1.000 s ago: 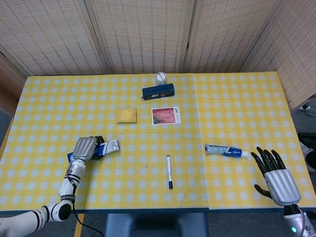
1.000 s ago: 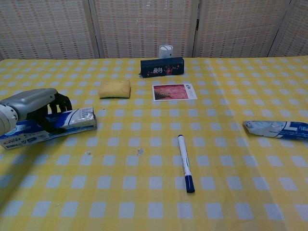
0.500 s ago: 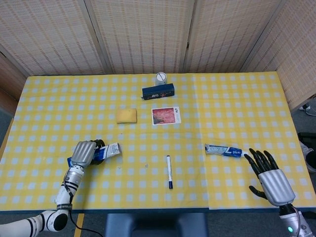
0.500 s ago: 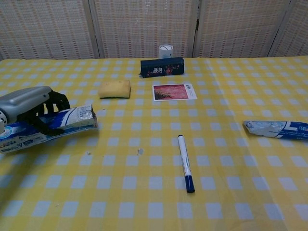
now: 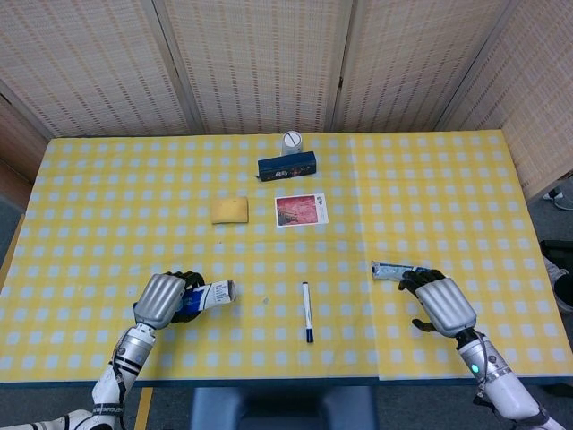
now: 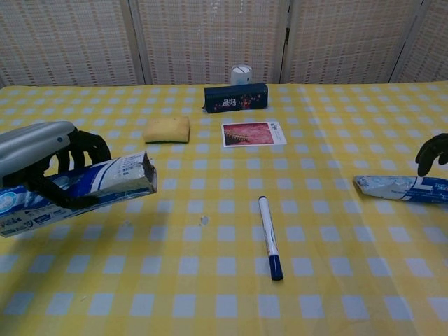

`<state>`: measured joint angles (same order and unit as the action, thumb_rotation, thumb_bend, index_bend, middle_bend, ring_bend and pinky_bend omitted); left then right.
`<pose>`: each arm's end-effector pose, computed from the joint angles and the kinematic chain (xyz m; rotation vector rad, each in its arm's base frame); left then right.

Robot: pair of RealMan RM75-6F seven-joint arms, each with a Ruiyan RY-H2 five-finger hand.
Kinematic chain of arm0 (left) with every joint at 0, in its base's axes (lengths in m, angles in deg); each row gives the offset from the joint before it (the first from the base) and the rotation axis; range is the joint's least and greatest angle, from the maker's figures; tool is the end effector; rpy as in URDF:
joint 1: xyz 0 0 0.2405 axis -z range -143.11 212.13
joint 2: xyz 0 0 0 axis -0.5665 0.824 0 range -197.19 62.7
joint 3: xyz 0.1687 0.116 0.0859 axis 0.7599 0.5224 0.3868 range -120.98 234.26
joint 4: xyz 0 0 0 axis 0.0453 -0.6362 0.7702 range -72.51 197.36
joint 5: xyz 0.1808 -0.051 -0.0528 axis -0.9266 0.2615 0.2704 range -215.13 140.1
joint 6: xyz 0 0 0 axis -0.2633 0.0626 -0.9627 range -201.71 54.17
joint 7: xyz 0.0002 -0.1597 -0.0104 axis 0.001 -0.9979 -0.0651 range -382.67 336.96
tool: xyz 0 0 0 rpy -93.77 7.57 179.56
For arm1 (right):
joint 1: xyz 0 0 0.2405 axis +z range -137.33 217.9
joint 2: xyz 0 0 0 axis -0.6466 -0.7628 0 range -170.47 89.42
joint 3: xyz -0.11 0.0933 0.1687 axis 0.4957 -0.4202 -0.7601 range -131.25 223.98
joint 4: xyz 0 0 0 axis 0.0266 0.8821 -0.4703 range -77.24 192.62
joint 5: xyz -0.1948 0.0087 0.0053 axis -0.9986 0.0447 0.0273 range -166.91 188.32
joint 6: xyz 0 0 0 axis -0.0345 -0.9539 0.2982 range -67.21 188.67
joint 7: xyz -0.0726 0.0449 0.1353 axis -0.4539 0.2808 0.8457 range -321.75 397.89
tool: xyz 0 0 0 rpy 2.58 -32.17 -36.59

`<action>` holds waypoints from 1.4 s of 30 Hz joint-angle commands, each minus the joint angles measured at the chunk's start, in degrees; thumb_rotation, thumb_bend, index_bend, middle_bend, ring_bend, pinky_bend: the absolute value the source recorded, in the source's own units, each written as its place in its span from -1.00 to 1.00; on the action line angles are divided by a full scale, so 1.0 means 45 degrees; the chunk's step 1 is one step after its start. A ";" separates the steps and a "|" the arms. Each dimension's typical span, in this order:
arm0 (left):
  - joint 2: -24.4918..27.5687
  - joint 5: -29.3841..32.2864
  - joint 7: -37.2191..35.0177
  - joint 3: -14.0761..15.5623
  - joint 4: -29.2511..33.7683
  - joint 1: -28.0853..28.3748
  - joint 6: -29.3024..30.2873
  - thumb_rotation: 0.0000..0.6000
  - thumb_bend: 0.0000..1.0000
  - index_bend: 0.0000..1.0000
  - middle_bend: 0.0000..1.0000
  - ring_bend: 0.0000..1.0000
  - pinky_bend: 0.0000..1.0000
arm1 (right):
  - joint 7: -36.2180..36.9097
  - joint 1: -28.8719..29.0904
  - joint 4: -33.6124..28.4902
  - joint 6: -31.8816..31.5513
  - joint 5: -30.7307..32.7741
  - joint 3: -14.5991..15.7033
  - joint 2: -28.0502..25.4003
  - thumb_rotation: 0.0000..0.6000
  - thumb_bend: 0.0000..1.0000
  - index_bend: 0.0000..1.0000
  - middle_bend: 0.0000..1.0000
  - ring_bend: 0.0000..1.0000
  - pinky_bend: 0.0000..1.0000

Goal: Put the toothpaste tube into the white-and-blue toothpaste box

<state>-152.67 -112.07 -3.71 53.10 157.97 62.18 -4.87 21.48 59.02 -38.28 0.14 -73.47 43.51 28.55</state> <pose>-0.1528 0.2601 0.0141 -1.7507 -1.0032 -1.0009 -0.2248 -0.2368 0.0658 1.8644 -0.8907 0.7040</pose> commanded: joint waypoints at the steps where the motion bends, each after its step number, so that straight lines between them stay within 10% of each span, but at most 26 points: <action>1: 0.0128 -0.0051 0.0100 0.0008 0.0181 -0.0051 0.0049 1.00 -0.35 0.19 0.30 0.09 0.16 | -0.1547 0.0906 -0.0105 0.0955 0.1554 -0.0671 0.0916 1.00 -0.60 -0.19 -0.42 -0.38 -0.38; 42: 0.0858 -0.0258 -0.1329 -0.0428 -0.0172 -0.0126 -0.0249 1.00 -0.35 0.19 0.30 0.08 0.15 | -0.5284 0.3443 0.4214 0.0995 0.7322 -0.1433 0.4610 1.00 -0.60 -0.01 -0.30 -0.25 -0.23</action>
<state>-148.85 -113.26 -9.64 51.22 157.25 61.60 -5.94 -2.18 74.41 -19.38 4.66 -40.64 36.97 49.18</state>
